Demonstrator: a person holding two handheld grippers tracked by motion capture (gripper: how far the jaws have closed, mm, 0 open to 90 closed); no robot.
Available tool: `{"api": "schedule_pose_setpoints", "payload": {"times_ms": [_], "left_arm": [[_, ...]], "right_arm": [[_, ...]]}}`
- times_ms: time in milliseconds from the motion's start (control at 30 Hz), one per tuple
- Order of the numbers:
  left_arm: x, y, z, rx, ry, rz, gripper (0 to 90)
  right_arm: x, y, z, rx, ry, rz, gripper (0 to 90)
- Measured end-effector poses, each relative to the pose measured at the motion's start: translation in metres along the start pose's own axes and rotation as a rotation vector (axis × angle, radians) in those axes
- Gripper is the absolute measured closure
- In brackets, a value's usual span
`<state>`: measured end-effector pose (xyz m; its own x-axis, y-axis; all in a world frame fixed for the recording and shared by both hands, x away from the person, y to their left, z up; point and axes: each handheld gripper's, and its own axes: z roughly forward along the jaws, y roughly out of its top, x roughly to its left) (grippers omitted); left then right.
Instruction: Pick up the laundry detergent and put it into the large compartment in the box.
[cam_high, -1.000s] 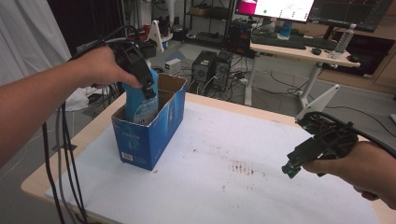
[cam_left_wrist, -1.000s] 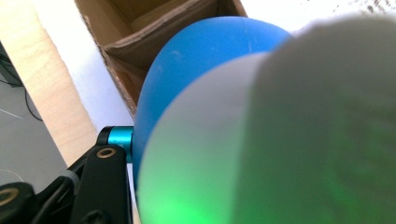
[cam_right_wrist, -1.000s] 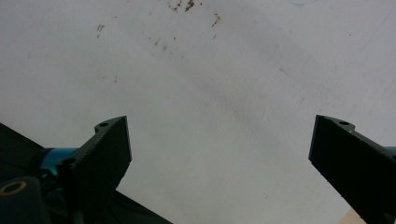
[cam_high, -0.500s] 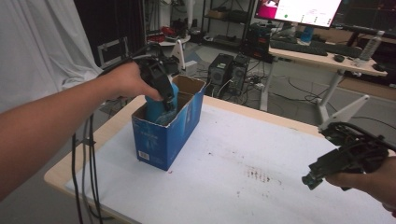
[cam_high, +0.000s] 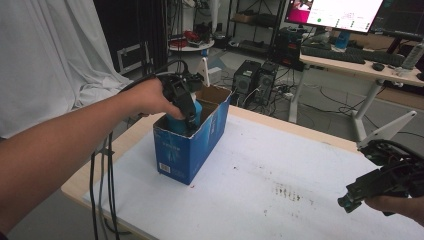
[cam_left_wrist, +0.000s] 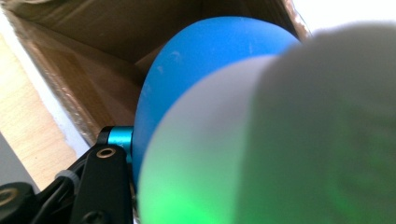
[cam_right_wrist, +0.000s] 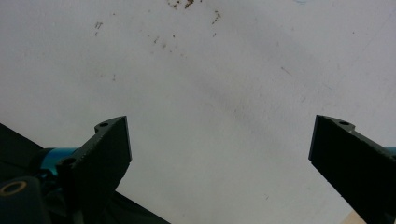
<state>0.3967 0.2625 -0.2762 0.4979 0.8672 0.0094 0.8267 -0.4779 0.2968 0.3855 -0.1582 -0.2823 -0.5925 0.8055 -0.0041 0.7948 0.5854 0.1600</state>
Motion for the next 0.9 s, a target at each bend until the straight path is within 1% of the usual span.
{"api": "schedule_pose_setpoints", "payload": {"times_ms": [100,133,267,367,500,633,700,900], "left_arm": [[0.0,-0.001,0.002,-0.001,0.0,0.025,43.4],[-0.001,-0.002,0.003,-0.002,-0.001,0.024,43.4],[-0.002,-0.003,0.007,0.002,-0.007,0.06,43.4],[-0.001,-0.003,0.01,0.006,-0.012,0.065,43.4],[-0.001,-0.004,0.013,0.007,-0.018,0.086,43.4],[0.0,-0.006,0.017,0.012,-0.031,0.095,43.4],[-0.001,-0.006,0.019,0.013,-0.03,0.105,43.4],[0.0,-0.009,0.026,0.016,-0.037,0.106,43.4]], "right_arm": [[0.0,0.0,0.0,-0.002,0.001,0.001,4.9],[0.0,0.0,0.0,-0.001,0.002,0.001,4.9],[0.0,-0.001,0.002,0.001,0.005,0.001,4.9],[-0.001,-0.001,0.002,0.002,0.005,0.003,4.9],[-0.002,-0.001,0.003,0.003,0.006,0.004,4.9],[-0.003,-0.001,0.004,0.001,0.008,0.004,4.9],[-0.003,-0.001,0.005,0.003,0.012,0.004,4.9],[-0.003,0.0,0.008,0.004,0.016,0.002,4.9]]}}
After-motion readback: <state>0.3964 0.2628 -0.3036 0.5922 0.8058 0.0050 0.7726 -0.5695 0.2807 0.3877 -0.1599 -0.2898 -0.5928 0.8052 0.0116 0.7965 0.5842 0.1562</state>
